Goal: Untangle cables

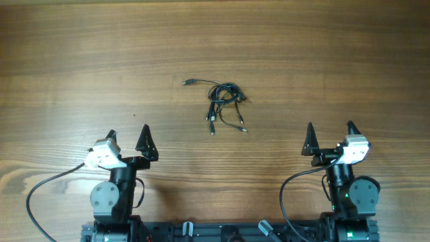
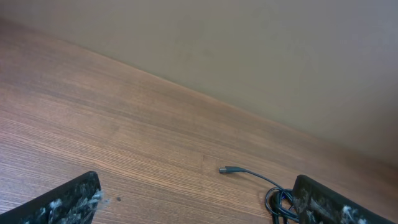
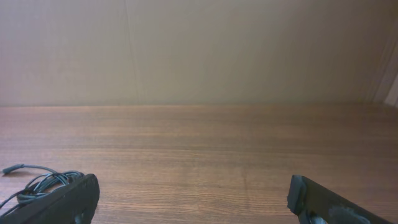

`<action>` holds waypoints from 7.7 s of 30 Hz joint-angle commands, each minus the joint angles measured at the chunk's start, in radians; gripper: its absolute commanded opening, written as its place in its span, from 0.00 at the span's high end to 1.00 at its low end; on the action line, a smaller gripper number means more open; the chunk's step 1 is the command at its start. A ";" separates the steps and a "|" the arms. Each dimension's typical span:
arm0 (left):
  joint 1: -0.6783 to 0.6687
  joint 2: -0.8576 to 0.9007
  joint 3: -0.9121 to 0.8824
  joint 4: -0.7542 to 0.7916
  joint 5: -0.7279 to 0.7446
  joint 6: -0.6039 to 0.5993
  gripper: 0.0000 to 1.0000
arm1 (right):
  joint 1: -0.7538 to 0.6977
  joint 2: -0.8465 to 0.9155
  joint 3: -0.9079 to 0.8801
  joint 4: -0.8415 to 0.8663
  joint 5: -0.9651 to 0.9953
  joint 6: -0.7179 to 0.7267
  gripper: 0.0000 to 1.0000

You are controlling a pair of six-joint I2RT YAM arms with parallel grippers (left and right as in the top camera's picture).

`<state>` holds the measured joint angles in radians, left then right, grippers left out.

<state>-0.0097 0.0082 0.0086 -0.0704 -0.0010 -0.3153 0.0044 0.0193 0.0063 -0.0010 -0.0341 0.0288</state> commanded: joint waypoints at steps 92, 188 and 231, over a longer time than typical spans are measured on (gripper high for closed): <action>-0.094 1.688 1.475 -0.984 0.789 -0.089 0.02 | 0.342 1.575 1.245 -0.247 -1.091 0.600 0.96; -0.151 1.400 1.550 -0.991 0.730 -0.231 0.00 | 0.359 1.561 1.360 0.672 -1.482 1.355 0.96; -0.152 1.442 1.549 -0.986 0.552 -0.179 0.29 | 0.335 1.569 1.360 0.114 -1.285 0.773 0.96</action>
<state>-0.1612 1.4433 1.5497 -1.0412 0.6754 -0.4313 0.3370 1.5940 1.3636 0.3023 -1.4368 1.1175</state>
